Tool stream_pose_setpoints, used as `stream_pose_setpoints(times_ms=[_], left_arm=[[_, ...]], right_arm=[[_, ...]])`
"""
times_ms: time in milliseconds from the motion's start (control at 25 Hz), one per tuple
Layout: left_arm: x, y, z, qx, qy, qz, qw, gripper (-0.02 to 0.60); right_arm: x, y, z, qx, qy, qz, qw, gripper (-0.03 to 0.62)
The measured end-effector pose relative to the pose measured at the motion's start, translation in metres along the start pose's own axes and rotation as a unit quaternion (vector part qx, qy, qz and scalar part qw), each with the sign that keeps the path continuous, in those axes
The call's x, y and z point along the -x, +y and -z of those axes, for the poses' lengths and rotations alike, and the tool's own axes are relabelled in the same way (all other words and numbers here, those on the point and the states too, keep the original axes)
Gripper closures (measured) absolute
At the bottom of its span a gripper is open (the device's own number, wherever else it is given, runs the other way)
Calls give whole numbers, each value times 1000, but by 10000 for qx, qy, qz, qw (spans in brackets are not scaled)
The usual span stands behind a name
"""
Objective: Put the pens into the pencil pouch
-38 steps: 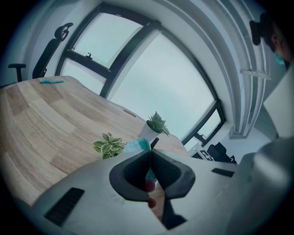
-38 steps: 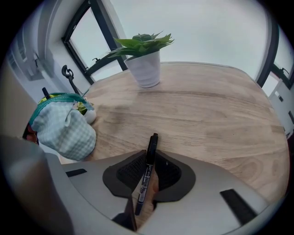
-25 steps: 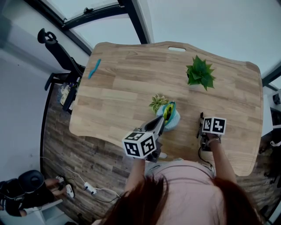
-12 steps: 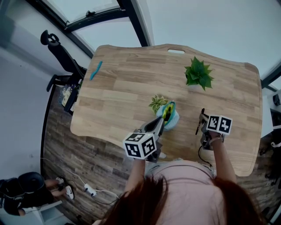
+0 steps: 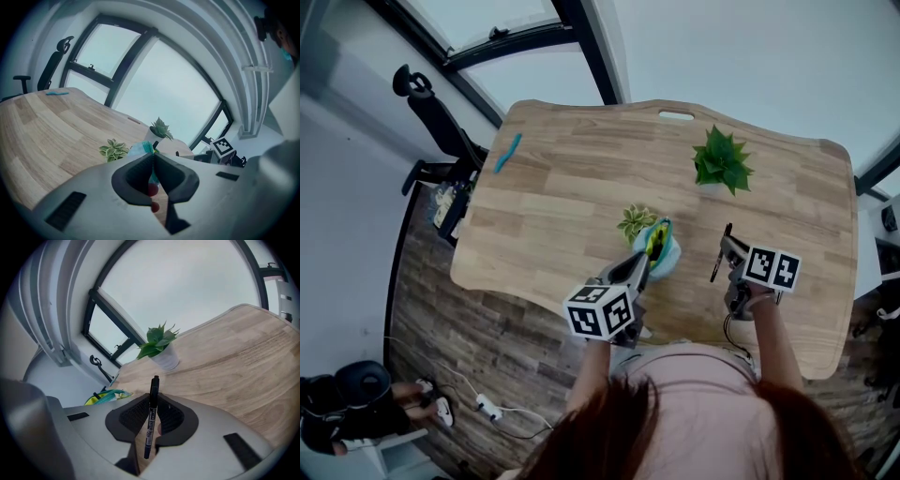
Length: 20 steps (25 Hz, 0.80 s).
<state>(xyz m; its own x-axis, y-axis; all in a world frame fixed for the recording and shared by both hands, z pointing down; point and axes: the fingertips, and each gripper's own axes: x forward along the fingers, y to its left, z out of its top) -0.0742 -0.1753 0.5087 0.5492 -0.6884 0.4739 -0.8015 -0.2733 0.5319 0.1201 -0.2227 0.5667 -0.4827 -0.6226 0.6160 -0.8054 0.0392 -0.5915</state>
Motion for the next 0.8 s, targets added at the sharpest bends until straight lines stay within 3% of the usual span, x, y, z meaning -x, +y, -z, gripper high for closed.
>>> stream_pose_setpoints(times_ms=[400, 800], left_arm=[[1, -1, 1, 66, -90, -75, 9999, 569], [1, -4, 2, 66, -110, -86, 9999, 570]], right_arm=[[9, 42, -27, -28, -446, -790, 9959, 549], [20, 81, -52, -136, -953, -1581, 9827, 549]])
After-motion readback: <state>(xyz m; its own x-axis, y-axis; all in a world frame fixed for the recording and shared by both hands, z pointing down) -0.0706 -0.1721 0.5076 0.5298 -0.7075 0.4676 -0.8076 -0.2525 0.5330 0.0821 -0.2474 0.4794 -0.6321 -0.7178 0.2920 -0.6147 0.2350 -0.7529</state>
